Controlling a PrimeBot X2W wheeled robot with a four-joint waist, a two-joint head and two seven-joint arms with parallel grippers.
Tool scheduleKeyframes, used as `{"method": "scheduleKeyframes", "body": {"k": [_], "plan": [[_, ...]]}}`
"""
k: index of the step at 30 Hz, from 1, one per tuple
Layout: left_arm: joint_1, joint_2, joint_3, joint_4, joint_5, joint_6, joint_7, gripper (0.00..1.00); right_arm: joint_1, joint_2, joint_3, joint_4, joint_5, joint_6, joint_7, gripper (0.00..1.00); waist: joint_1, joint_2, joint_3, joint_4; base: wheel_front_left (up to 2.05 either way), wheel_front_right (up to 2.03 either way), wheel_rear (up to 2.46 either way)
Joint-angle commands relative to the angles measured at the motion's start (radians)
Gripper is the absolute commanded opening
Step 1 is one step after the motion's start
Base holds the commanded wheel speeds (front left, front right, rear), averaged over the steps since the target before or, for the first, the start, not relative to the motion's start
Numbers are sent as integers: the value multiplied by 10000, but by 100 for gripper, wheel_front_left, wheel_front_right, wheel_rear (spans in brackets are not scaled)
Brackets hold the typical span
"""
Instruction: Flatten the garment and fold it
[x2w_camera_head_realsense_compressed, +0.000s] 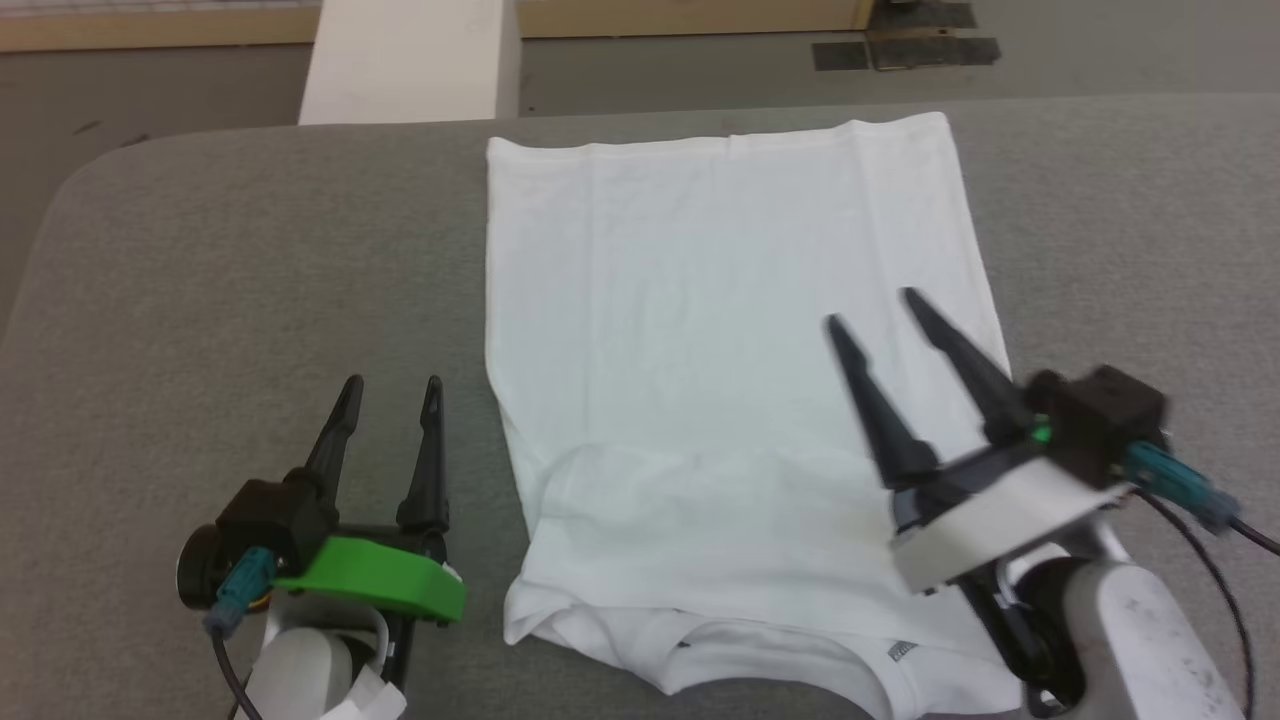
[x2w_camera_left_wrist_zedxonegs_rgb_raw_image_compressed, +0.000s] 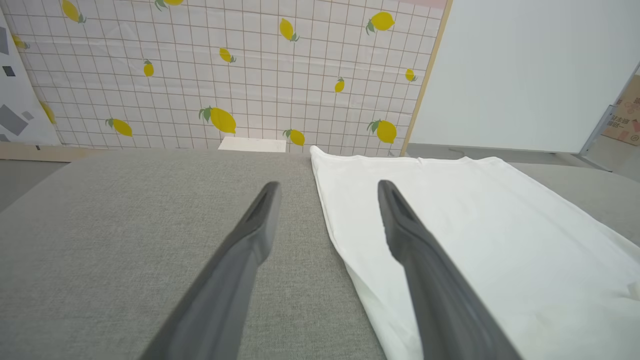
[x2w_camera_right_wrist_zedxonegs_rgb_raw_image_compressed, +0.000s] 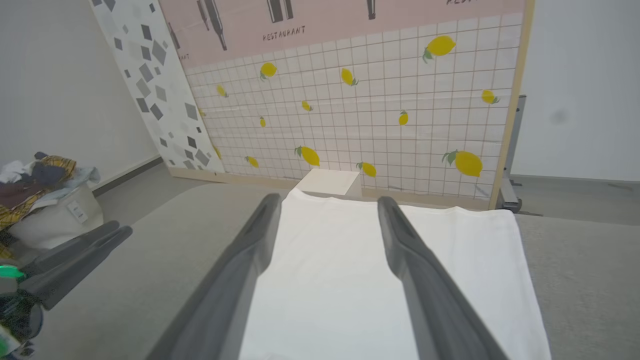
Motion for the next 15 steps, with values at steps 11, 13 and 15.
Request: {"method": "scheduleKeyframes", "body": {"k": [11, 13, 15], "plan": [[-3536, 1790, -1300, 910, -194, -161, 1965, 100, 536, 386, -1746, -8, -784, -13, -1413, 100, 0, 0, 1385, -1315, 0, 0, 0], [-4456, 2219, -1603, 1262, -549, -164, 2594, 100, 394, 405, -1753, 14, -770, -13, -1490, 100, 0, 0, 1752, -1522, 0, 0, 0], [-5368, 2616, -1854, 1683, -913, -165, 3217, 100, 252, 420, -1764, 61, -734, -13, -1564, 100, 0, 0, 2096, -1730, 0, 0, 0]]}}
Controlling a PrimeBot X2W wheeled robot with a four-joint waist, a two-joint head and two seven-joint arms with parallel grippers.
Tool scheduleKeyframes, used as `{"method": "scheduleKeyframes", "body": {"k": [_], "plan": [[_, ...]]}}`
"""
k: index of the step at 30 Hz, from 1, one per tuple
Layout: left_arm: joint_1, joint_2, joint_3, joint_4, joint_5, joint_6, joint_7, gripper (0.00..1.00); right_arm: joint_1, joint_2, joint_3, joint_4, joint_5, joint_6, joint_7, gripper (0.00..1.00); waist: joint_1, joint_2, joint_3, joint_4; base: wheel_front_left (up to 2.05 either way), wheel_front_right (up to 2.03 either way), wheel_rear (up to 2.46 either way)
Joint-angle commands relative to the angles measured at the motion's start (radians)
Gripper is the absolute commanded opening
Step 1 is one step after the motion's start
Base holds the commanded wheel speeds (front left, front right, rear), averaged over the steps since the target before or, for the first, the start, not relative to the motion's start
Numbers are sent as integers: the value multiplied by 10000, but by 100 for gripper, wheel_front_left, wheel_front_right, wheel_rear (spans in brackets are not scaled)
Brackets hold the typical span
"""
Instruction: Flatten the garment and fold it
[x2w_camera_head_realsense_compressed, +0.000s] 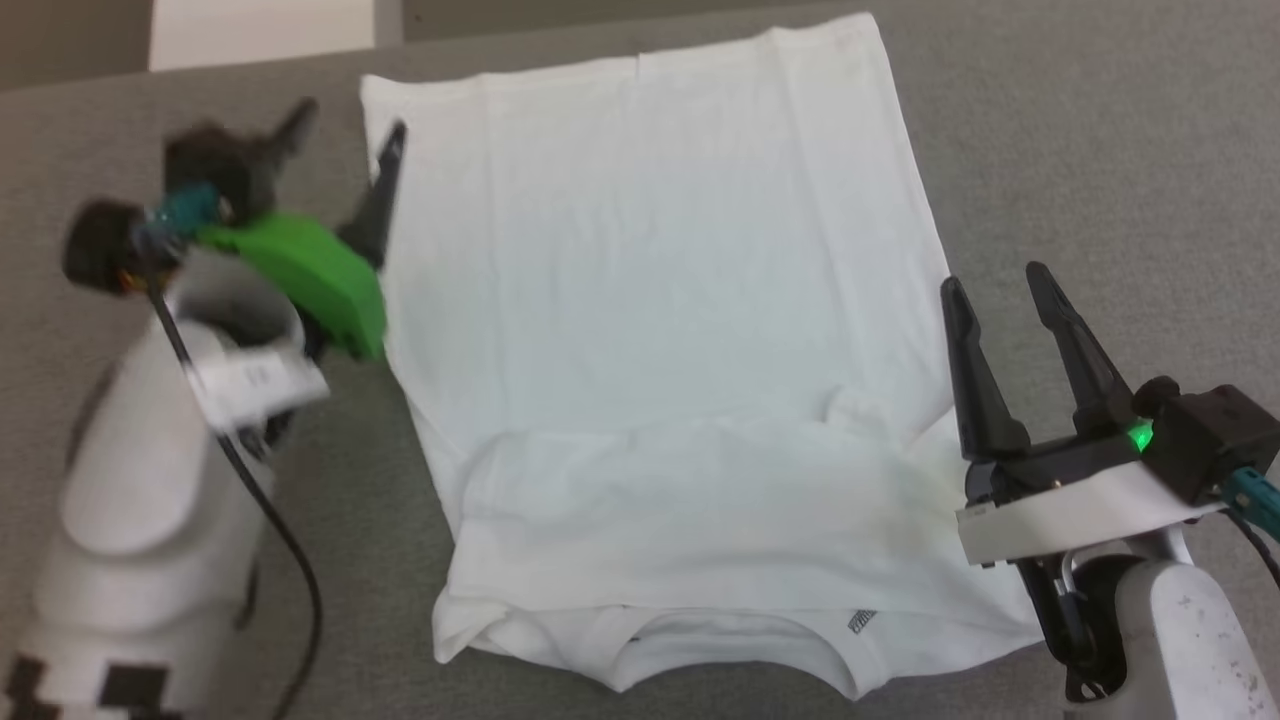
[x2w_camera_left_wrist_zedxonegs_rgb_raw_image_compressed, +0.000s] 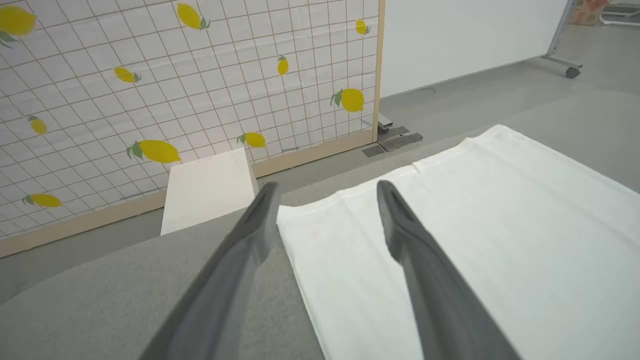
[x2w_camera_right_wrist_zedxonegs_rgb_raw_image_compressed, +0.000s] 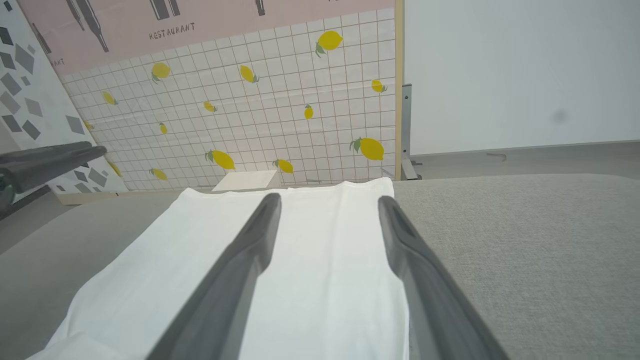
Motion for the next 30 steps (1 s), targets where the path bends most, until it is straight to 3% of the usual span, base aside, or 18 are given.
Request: {"method": "scheduleKeyframes", "body": {"k": [1, 7, 12, 20, 25, 29, 30], "plan": [[-596, 253, -71, 242, -268, -66, 339, 100, -233, 41, 6, 40, 25, -13, -106, 100, -1, -1, 982, -739, 0, 0, 0], [-2879, 1261, -201, 1527, -927, -67, 2581, 100, -711, 77, 198, 238, 297, -13, -391, 100, -1, -1, 2038, -1512, 0, 0, 0], [-3836, 1616, 151, 2113, -1282, 277, 4252, 100, -955, 92, 447, 455, 508, -13, -645, 100, -1, -1, 2607, -2001, 0, 0, 0], [-4377, 1881, 602, 2316, -1585, 1354, 6097, 100, -1144, 98, 670, 688, 793, -13, -990, 100, -1, -1, 3063, -2335, 0, 0, 0], [-4303, 2194, 562, 2242, -1222, 2314, 7202, 100, -1225, 99, 774, 784, 834, -13, -1066, 100, -1, -1, 3104, -2388, 0, 0, 0], [-4151, 2409, 489, 1913, -994, 2730, 7672, 100, -1253, 99, 841, 797, 861, -13, -1086, 100, -1, -1, 3147, -2400, 0, 0, 0], [-4110, 2428, 482, 1838, -972, 2809, 7764, 59, -1258, 100, 864, 806, 853, -13, -1069, 100, -1, -1, 3158, -2394, 0, 0, 0]]}}
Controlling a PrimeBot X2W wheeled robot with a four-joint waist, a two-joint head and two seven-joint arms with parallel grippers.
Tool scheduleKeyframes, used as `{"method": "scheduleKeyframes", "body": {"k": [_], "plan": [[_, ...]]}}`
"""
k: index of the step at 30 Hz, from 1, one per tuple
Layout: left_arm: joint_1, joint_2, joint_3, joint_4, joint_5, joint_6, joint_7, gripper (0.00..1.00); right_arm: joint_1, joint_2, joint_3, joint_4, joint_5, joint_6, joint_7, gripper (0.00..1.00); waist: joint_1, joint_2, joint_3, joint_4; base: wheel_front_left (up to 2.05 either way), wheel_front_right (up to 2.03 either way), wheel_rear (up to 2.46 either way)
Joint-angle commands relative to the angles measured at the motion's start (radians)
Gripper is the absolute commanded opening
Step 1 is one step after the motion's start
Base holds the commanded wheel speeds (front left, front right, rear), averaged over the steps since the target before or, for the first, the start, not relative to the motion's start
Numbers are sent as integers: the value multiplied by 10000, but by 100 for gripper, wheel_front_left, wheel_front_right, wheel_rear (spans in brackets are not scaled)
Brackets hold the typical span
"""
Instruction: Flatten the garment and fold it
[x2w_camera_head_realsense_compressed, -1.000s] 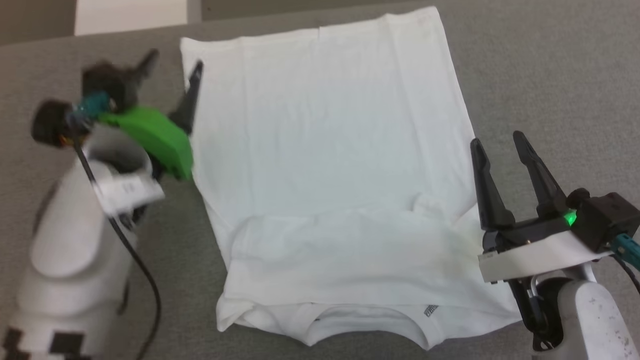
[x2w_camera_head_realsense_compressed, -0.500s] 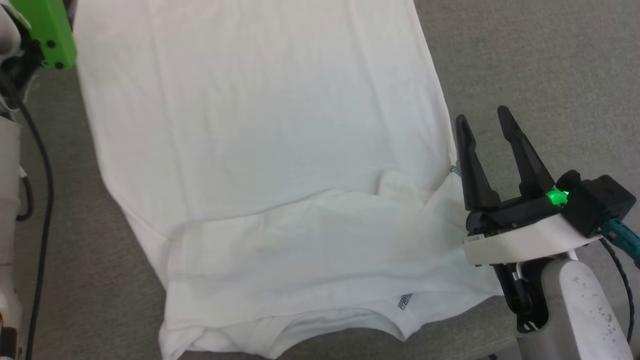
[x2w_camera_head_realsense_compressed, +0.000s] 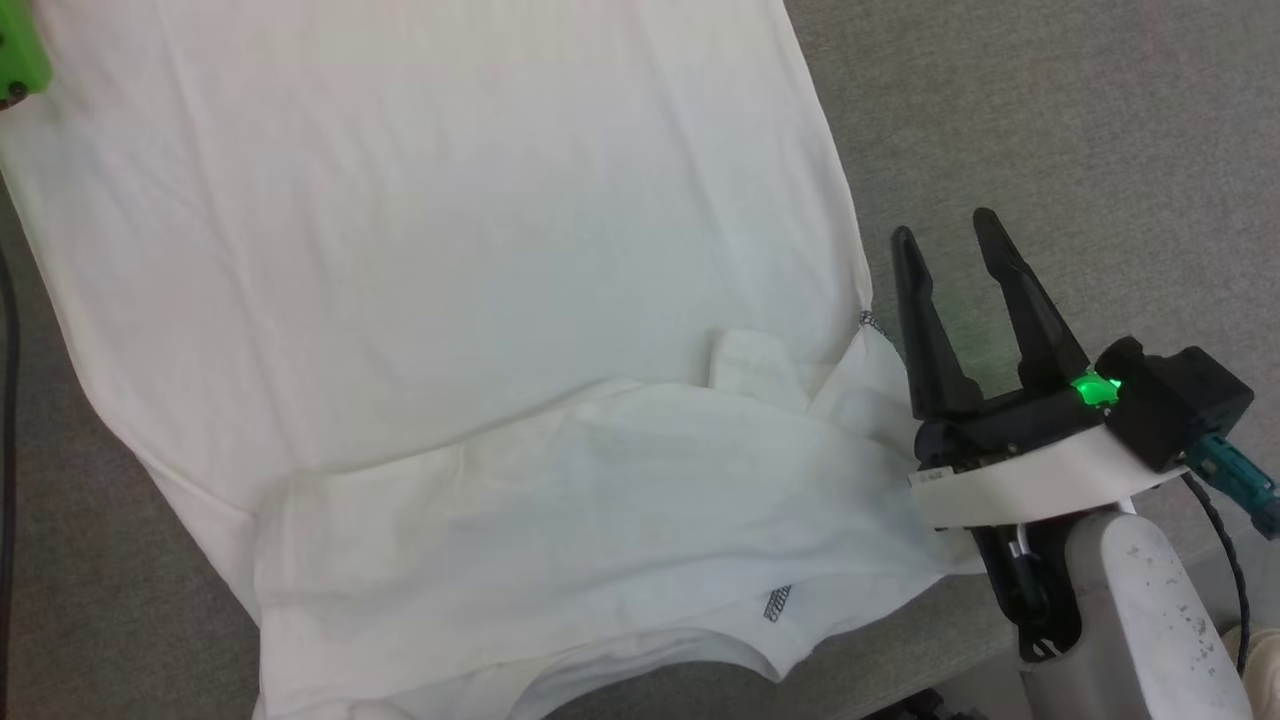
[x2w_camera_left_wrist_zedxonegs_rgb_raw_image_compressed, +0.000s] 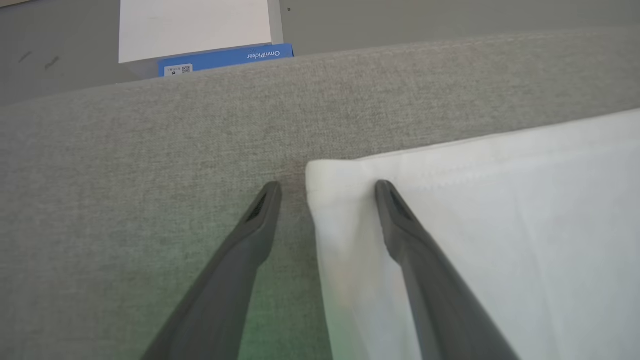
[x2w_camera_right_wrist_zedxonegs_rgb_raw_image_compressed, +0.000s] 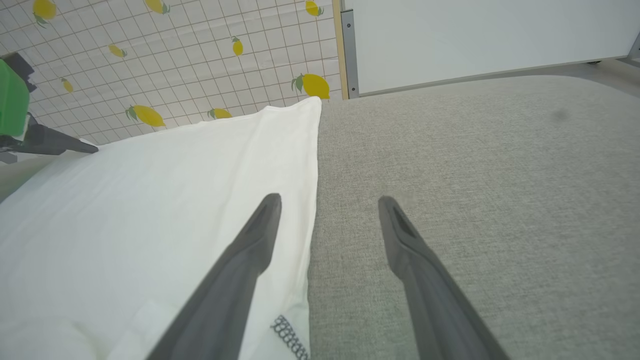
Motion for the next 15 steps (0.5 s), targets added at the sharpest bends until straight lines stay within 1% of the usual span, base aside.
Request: {"method": "scheduleKeyframes", "body": {"k": [1, 4, 8, 11, 13, 15], "plan": [[234, 161, -85, 29, 137, 142, 155, 0, -191, 34, 51, 23, 27, -13, -47, 100, -1, 0, 31, 6, 0, 0, 0], [328, 277, -153, -283, 235, 159, 107, 0, -358, 35, 140, 39, -86, -13, 61, 100, -1, 0, 78, 29, 0, 0, 0], [356, 308, -242, -618, 279, 23, -261, 0, -1246, -33, 316, 56, -277, -13, 340, 100, -1, 0, 141, 119, 0, 0, 0], [321, 179, -346, -631, 228, -104, -463, 0, -2573, -169, 362, 442, -305, -13, 921, 100, -1, 0, 143, 316, 0, 0, 0], [261, 55, -440, -600, 182, -233, -621, 0, -3623, -187, 284, 919, -260, -13, 1400, 100, -1, 0, 145, 491, 0, 0, 0], [198, -132, -559, -597, 138, -347, -786, 0, -4770, -195, 127, 1674, -218, -13, 2026, 100, -1, 0, 162, 724, 0, 0, 0]]}}
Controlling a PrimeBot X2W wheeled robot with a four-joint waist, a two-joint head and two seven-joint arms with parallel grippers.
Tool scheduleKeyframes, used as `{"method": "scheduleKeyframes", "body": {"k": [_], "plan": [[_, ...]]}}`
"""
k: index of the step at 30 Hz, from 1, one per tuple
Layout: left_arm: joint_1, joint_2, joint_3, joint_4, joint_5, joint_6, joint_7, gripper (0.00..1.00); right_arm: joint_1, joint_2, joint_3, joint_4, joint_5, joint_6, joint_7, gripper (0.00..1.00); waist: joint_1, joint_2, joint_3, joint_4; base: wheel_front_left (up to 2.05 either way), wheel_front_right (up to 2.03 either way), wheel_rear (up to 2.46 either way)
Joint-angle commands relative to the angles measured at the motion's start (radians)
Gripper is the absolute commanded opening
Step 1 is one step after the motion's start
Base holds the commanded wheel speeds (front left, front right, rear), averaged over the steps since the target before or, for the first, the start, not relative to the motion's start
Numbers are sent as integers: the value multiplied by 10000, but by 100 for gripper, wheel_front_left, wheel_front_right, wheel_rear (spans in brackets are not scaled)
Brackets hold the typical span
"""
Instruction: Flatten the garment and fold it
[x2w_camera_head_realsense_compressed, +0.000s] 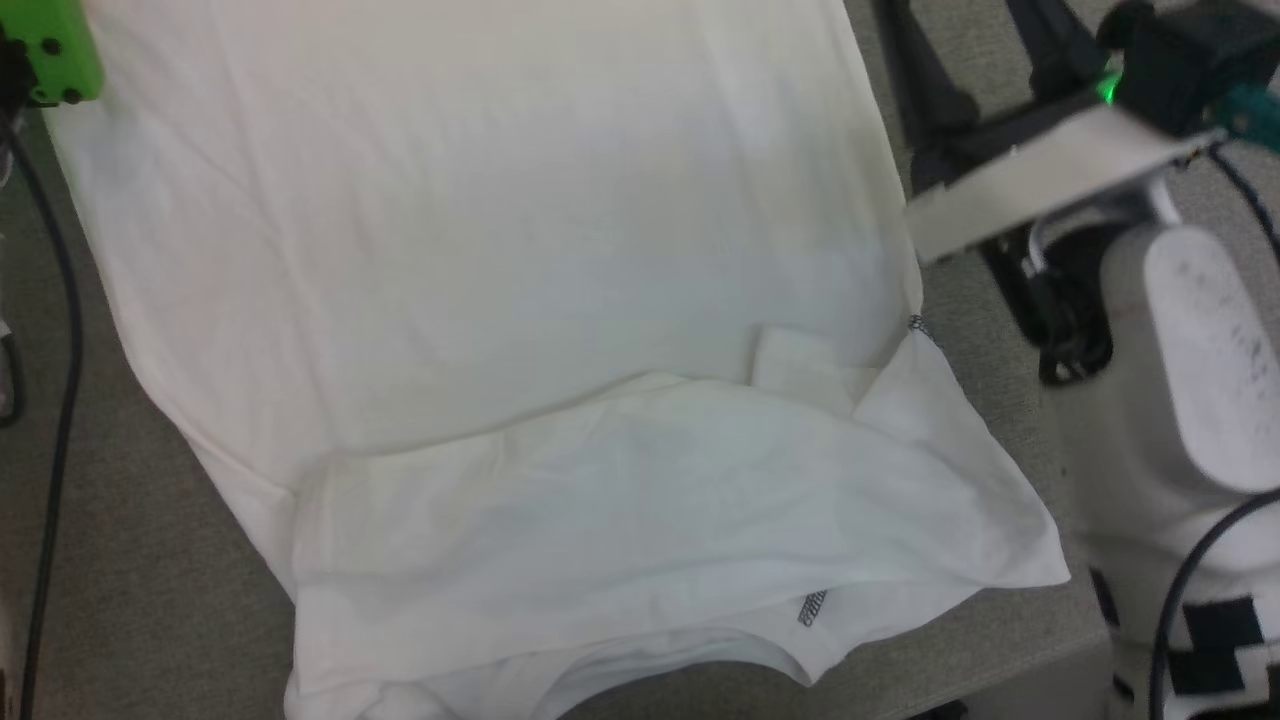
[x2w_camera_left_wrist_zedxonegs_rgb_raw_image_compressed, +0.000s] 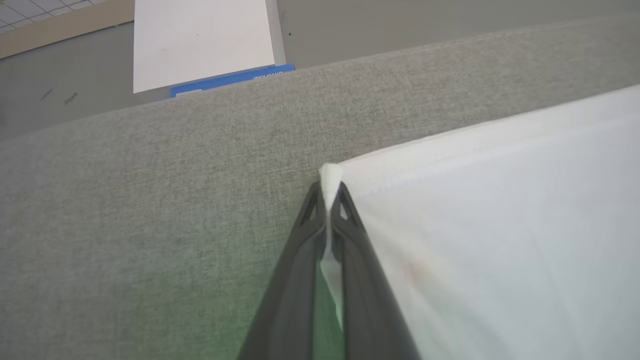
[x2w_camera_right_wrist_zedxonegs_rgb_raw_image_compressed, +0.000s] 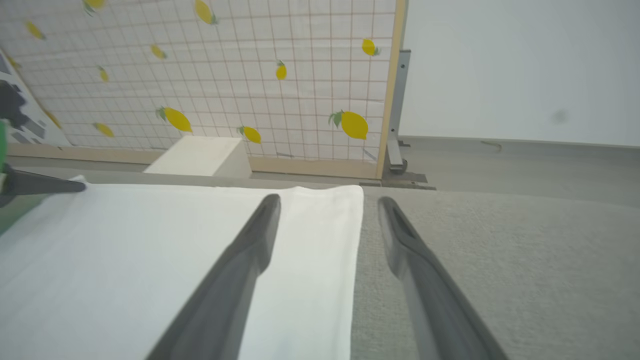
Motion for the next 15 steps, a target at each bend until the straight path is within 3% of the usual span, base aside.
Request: {"method": "scheduleKeyframes", "body": {"k": [1, 9, 15], "plan": [[-17, -144, -100, 52, 24, -109, -155, 0, -797, 0, -166, 586, 46, -13, 449, 100, -1, -1, 38, 386, 0, 0, 0], [-621, -1062, -688, 275, -103, -652, -838, 0, -4298, -119, -1581, 4437, -328, -13, 3092, 100, -1, -1, 386, 1575, 0, 0, 0], [-1092, -1562, -1073, 420, -88, -998, -1323, 0, -5863, -335, -2726, 6116, -1151, -13, 4547, 100, -1, -1, 769, 2272, 0, 0, 0]]}}
